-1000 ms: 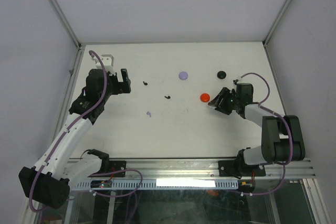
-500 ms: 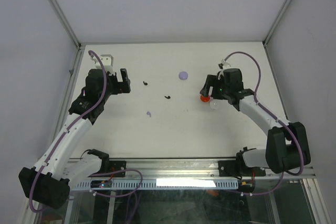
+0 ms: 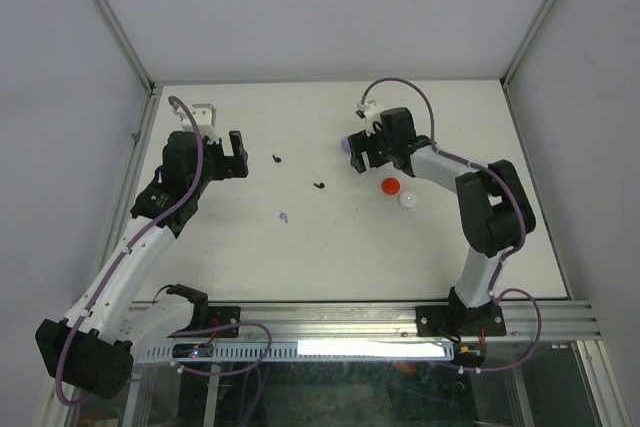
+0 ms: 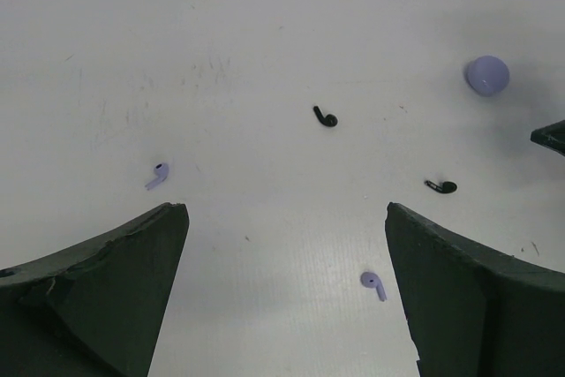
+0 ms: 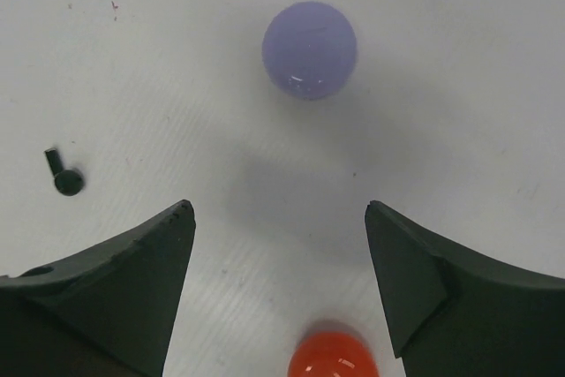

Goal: Insert the wireless bluetooth earbuds into the charging case
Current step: Pick up the charging case at the center of the board.

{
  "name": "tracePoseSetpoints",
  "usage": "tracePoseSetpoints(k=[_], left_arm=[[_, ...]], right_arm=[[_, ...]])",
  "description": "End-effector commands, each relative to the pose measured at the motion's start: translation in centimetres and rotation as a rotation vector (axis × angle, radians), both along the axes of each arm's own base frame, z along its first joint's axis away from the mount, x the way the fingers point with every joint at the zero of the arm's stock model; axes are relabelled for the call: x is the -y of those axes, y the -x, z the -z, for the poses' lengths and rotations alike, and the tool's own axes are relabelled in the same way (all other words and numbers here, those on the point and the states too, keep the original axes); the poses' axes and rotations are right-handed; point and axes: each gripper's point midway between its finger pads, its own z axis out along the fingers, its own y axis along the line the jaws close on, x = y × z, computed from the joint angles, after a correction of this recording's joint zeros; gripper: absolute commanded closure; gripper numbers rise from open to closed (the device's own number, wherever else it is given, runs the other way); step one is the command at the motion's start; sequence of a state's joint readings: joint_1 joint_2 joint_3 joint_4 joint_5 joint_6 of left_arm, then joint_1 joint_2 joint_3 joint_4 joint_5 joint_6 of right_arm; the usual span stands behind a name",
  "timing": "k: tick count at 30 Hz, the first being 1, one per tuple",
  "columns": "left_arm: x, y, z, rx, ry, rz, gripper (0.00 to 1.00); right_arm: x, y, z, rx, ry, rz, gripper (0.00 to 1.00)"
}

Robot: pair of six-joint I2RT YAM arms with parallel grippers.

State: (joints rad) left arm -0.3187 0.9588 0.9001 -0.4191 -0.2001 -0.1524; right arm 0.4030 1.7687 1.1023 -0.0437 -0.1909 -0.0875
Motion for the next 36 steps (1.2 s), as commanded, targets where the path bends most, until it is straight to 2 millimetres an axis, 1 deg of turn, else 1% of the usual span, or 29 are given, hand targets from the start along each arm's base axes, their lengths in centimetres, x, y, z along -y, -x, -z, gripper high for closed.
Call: tracePoseSetpoints(k=[1, 3, 4, 5, 6, 9, 10, 11, 12, 14, 18, 25, 31, 33, 36], left_arm=[[-0.4, -0.5, -1.0, 0.053, -0.011, 0.000, 0.01], [-0.3, -0.6, -0.8, 0.046, -0.012, 0.005, 0.01], [-0.3, -0.7, -0.8, 0.044, -0.010, 0.007, 0.01], [-0.3, -0.7, -0.6, 0.040, -0.009, 0.007, 0.01], [-0.3, -0.7, -0.6, 0.040, -0.010, 0.008, 0.01], [-0.4, -0.8, -0.4, 0.035, -0.013, 0.003, 0.01], [-0.4, -0.8, -0.3, 0.032, -0.013, 0.004, 0.01], [-0.4, -0.9, -0.3, 0.031, -0.013, 0.003, 0.01], [-0.3, -0.9, -0.2, 0.028, -0.014, 0.006, 0.01], [-0.3, -1.0, 0.0, 0.022, -0.014, 0.009, 0.01], [-0.1, -1.0, 0.2, 0.016, -0.011, 0.015, 0.01], [0.3, -1.1, 0.3, 0.009, -0.003, 0.032, 0.01], [0.4, -0.9, 0.1, 0.013, 0.004, 0.042, 0.01], [0.5, -0.9, 0.1, 0.013, 0.008, 0.045, 0.01], [1.0, -0.9, 0.1, 0.009, 0.024, 0.064, 0.01]], right_arm=[[-1.4, -4.2, -1.8, 0.175, 0.065, -0.112, 0.19], [-1.7, -5.0, -0.6, 0.175, 0.076, -0.135, 0.19], [-2.0, -5.4, -0.5, 0.182, 0.079, -0.147, 0.19], [-2.2, -5.6, 0.4, 0.170, 0.084, -0.161, 0.19], [-2.4, -5.9, 0.7, 0.169, 0.088, -0.175, 0.19], [-3.3, -6.6, 1.4, 0.167, 0.087, -0.223, 0.21], [-3.6, -6.9, 1.3, 0.172, 0.083, -0.234, 0.21], [-3.6, -7.1, 1.7, 0.162, 0.089, -0.238, 0.22], [-3.8, -7.6, 1.6, 0.162, 0.088, -0.241, 0.22], [-3.9, -7.8, 2.0, 0.136, 0.094, -0.249, 0.23], [-3.9, -7.9, 3.0, 0.091, 0.109, -0.265, 0.26], [-4.2, -8.1, 3.6, 0.053, 0.116, -0.284, 0.32], [-4.2, -8.1, 3.9, 0.036, 0.127, -0.281, 0.43], [-4.1, -7.6, 3.6, 0.037, 0.126, -0.280, 0.48], [-4.4, -6.6, 2.5, 0.054, 0.116, -0.282, 0.57]])
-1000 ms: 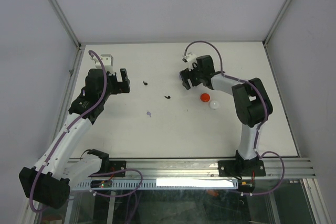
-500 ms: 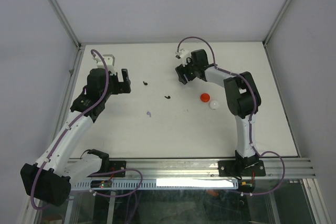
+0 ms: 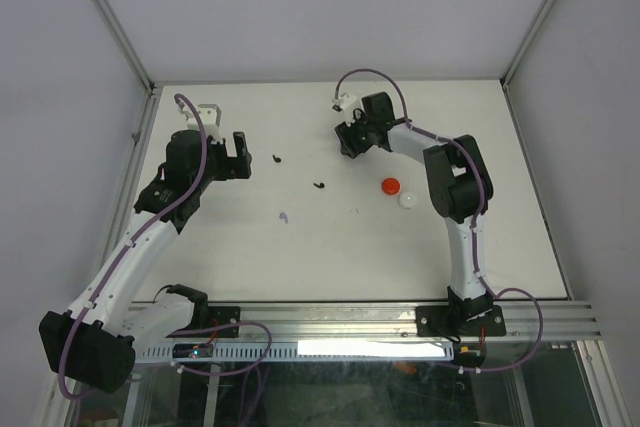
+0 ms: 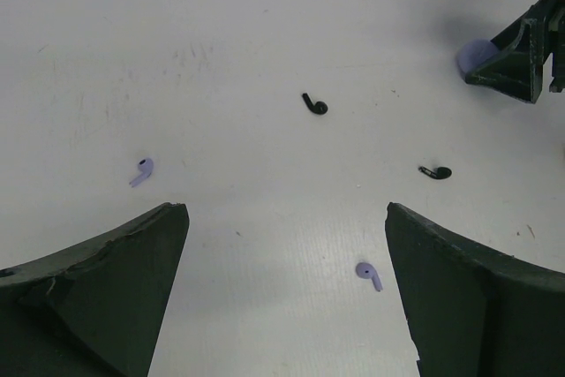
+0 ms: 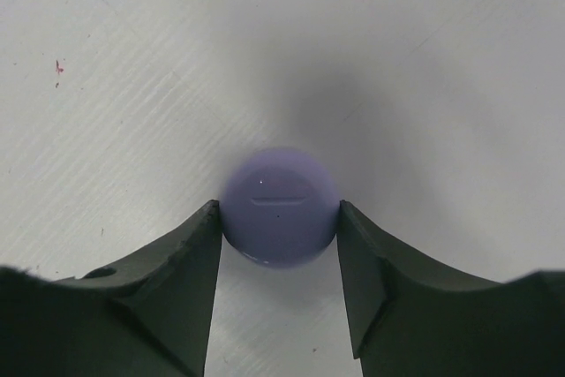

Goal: Insert the wireless bluetooth earbuds into the charging case
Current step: Pick up the charging case at the center of the board.

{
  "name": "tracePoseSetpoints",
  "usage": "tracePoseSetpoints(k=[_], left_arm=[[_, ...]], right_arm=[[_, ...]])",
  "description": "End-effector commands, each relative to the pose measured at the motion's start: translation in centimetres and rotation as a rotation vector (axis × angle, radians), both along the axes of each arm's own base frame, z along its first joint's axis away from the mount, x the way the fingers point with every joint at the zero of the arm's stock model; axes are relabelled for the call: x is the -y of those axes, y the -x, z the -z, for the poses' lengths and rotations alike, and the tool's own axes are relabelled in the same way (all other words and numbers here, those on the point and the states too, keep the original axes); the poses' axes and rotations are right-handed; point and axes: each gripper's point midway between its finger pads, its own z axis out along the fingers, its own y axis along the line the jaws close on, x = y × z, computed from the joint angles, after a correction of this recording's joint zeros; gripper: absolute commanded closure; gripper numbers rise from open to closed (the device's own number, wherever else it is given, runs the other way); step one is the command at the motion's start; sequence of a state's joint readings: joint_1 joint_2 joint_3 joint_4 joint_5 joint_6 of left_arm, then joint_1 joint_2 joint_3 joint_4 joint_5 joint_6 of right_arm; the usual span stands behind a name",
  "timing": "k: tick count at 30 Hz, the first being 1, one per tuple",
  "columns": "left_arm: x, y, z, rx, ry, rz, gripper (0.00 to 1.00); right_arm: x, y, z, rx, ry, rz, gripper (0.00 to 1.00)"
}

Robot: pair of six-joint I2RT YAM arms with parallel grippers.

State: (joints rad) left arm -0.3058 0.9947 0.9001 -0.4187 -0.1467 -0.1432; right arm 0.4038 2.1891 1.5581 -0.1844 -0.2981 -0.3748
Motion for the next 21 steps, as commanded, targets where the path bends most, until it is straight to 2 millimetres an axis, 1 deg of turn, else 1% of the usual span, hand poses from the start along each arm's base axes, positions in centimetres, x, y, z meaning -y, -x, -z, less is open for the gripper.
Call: tracePoseSetpoints(k=[1, 3, 5, 8, 10, 14, 15, 19, 21], left_arm=[[0.6, -0.6, -1.2, 0.047, 0.032, 0.034, 0.01], [1.2, -0.5, -1.3, 0.044, 0.063, 0.054, 0.01], [2.3, -0.4, -1.6, 0.035, 0.107, 0.092, 0.01], [4.2, -0.2, -2.2, 0.011, 0.195, 0.156, 0.01], [5.0, 0.0, -2.6, 0.002, 0.236, 0.179, 0.01], [6.3, 0.6, -3.5, -0.005, 0.323, 0.223, 0.02], [6.8, 0.8, -3.6, -0.011, 0.348, 0.239, 0.02], [8.5, 1.4, -3.9, -0.032, 0.458, 0.302, 0.03], [9.2, 1.6, -3.7, -0.046, 0.500, 0.328, 0.04]], right_arm=[[-0.8, 1.4, -2.9, 0.042, -0.032, -0.016, 0.58], [-1.2, 2.2, -4.2, 0.072, -0.062, -0.005, 0.61], [-1.9, 3.3, -5.4, 0.101, -0.099, 0.012, 0.65], [-3.0, 5.4, -7.4, 0.162, -0.139, 0.033, 0.65], [-3.4, 7.1, -8.0, 0.178, -0.170, 0.044, 0.65], [-4.6, 9.7, -10.8, 0.252, -0.244, 0.050, 0.66], [-4.9, 10.4, -11.3, 0.269, -0.254, 0.050, 0.66], [-5.7, 12.7, -14.4, 0.339, -0.335, 0.044, 0.67], [-6.5, 14.3, -15.7, 0.364, -0.383, 0.012, 0.67]])
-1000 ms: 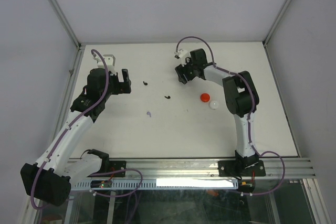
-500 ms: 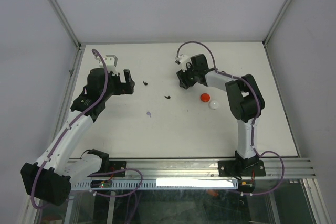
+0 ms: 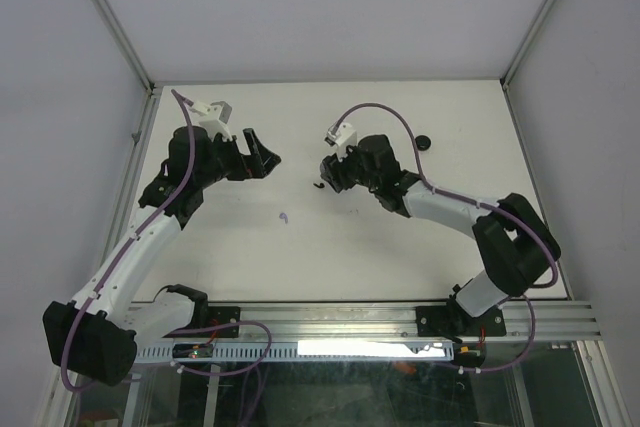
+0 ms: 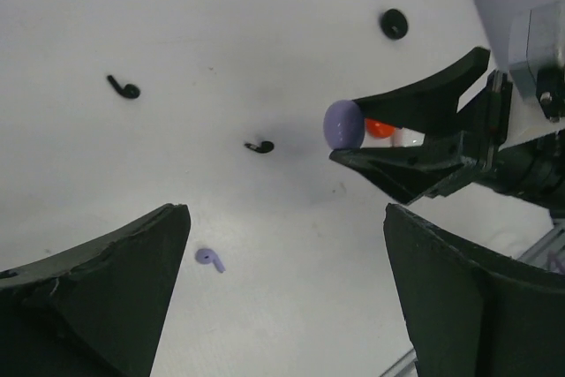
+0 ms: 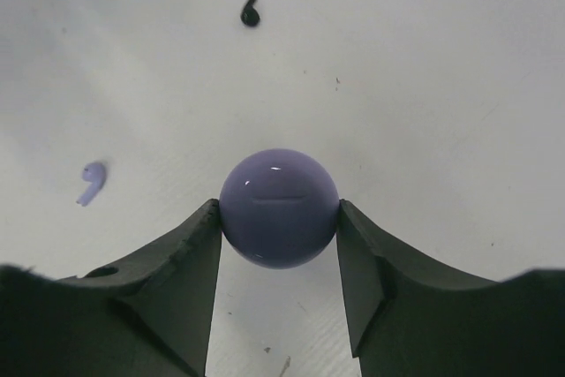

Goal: Insert the wireless bluetooth earbuds into the charging case
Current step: Pick up the charging case at the center of the board.

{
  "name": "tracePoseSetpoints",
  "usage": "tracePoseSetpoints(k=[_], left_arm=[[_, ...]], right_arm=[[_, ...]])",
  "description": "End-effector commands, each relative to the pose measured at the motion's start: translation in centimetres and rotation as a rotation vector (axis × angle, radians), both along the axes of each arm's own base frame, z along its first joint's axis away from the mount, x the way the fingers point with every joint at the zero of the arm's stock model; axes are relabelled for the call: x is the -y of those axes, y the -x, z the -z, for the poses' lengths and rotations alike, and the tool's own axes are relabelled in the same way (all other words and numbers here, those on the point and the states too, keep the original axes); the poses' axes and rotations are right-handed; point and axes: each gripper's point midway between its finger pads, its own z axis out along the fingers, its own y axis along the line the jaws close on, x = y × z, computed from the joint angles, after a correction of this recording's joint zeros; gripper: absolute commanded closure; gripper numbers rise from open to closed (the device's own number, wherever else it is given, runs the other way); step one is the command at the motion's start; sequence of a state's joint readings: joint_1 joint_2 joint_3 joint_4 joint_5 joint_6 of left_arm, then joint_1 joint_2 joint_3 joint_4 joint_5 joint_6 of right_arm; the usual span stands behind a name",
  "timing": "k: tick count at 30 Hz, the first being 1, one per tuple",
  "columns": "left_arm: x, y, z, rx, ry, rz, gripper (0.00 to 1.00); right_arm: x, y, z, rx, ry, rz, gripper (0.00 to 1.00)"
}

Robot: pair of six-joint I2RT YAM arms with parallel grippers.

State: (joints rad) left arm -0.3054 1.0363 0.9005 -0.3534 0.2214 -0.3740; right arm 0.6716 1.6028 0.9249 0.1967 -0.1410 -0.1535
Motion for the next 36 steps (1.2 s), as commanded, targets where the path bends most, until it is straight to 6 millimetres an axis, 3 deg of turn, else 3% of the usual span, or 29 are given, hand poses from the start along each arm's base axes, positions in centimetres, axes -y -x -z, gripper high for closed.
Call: tracePoseSetpoints(k=[1, 7, 15, 25, 31, 36], left_arm=[[2.5, 0.1, -3.0, 0.043, 0.182, 0.089, 0.05], [4.9, 0.7, -2.7, 0.011, 0.270, 0.178, 0.11], [8.0, 1.4, -1.8, -0.016, 0.303, 0.251, 0.25], [11.1, 2.7, -0.5, -0.072, 0.322, 0.354, 0.34], [11.5, 3.2, -0.4, -0.076, 0.340, 0.377, 0.49], [12.0, 3.6, -0.6, -0.078, 0.358, 0.412, 0.69]], right_arm=[[-1.7, 0.9, -7.1, 0.173, -0.193, 0.010, 0.67], [-2.9, 4.5, -9.4, 0.240, -0.275, -0.066, 0.67], [-3.8, 7.6, -12.3, 0.360, -0.385, -0.159, 0.67], [-3.9, 8.5, -13.1, 0.385, -0.430, -0.163, 0.68], [-3.5, 8.6, -13.2, 0.402, -0.439, -0.151, 0.68], [-3.5, 8.6, -13.2, 0.403, -0.441, -0.152, 0.67]])
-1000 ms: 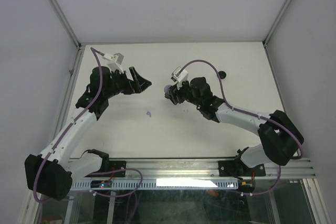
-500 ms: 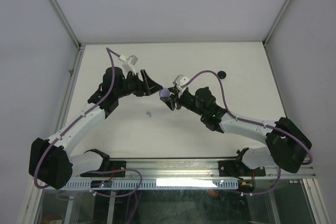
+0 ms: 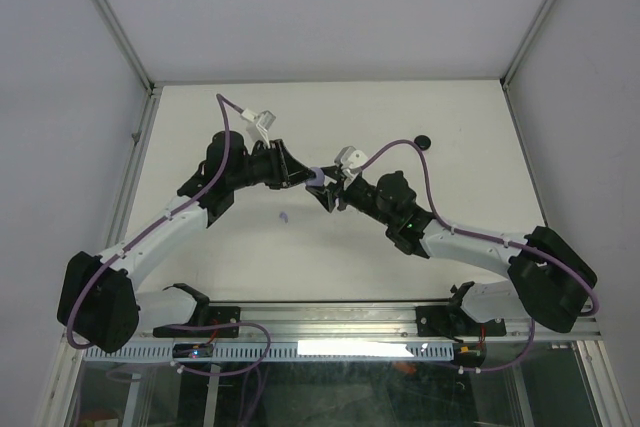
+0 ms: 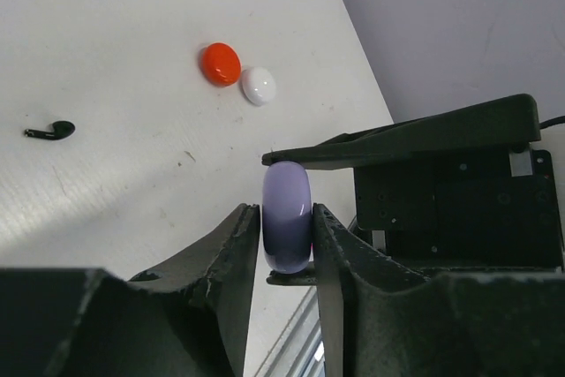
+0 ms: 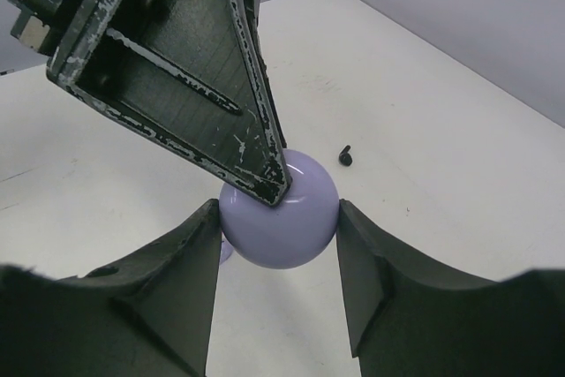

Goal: Insert the wireless bluetooth earbuds into the charging case
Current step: Pick up the charging case at the center of the board.

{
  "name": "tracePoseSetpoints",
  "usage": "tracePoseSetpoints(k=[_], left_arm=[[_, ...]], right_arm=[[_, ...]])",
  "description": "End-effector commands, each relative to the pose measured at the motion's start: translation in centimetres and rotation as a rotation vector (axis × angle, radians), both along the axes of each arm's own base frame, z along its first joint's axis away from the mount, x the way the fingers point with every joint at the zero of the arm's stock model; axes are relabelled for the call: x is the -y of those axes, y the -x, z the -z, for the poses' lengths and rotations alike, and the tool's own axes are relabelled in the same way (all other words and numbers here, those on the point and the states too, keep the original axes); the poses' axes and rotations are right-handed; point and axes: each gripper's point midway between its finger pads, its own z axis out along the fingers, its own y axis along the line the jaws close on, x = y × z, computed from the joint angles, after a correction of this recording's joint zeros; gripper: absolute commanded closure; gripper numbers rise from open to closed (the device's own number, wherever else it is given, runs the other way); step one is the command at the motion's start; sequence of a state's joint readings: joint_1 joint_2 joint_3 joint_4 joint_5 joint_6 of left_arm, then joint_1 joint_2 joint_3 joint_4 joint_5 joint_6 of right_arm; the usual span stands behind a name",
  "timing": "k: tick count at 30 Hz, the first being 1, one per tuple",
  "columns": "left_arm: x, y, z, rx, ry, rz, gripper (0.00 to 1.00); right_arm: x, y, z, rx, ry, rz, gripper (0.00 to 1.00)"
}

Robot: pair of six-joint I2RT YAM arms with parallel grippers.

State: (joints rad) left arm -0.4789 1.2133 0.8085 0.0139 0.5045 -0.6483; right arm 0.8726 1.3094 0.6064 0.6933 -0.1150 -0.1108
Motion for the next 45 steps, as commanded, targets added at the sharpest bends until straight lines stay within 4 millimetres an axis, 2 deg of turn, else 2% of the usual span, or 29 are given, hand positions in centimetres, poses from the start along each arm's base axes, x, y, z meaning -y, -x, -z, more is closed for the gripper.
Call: tracePoseSetpoints(k=[1, 3, 5, 7, 10, 14, 17, 18, 19, 26, 30, 35, 45], left_arm=[[1.1, 0.5, -1.9, 0.062, 0.064, 0.060, 0.72], [1.1, 0.6, -2.1, 0.081, 0.062, 0.066, 0.80], [0.9, 0.7, -2.3, 0.112, 0.049, 0.072, 0.87], [0.6, 0.6, -2.5, 0.148, 0.023, 0.072, 0.91], [0.3, 0.7, -3.3, 0.224, -0.023, 0.094, 0.95], [0.0, 1.0, -4.1, 0.316, -0.091, 0.148, 0.95], [0.0, 1.4, -4.4, 0.364, -0.118, 0.201, 0.96], [0.1, 1.7, -4.5, 0.381, -0.122, 0.223, 0.97], [0.2, 2.0, -4.6, 0.396, -0.121, 0.248, 0.97], [0.9, 4.4, -5.2, 0.523, -0.105, 0.448, 0.99], [0.9, 5.0, -5.9, 0.579, -0.119, 0.511, 1.00], [1.1, 5.7, -6.2, 0.636, -0.135, 0.557, 1.00], [1.4, 6.7, -6.8, 0.668, -0.132, 0.592, 1.00]], right_arm=[[0.1, 0.1, -3.8, 0.084, -0.100, 0.007, 0.66], [0.1, 0.2, -3.7, 0.082, -0.098, 0.004, 0.63], [0.4, 0.4, -3.5, 0.076, -0.094, 0.004, 0.56], [0.6, 0.6, -3.2, 0.062, -0.077, -0.007, 0.47], [1.1, 1.2, -3.3, 0.028, -0.052, -0.065, 0.42], [3.6, -0.2, -4.1, 0.017, -0.038, -0.005, 0.41], [5.9, -2.3, -3.8, -0.024, -0.001, 0.073, 0.41], [3.7, 2.2, -3.7, -0.062, -0.004, -0.226, 0.34], [3.4, 3.7, -3.8, -0.076, -0.004, -0.327, 0.32], [3.6, 6.0, -4.3, -0.101, -0.007, -0.533, 0.32], [3.2, 6.3, -4.7, -0.108, -0.014, -0.581, 0.34], [2.5, 5.5, -5.3, -0.058, -0.028, -0.585, 0.34], [0.6, 6.0, -5.7, -0.030, -0.037, -0.638, 0.34]])
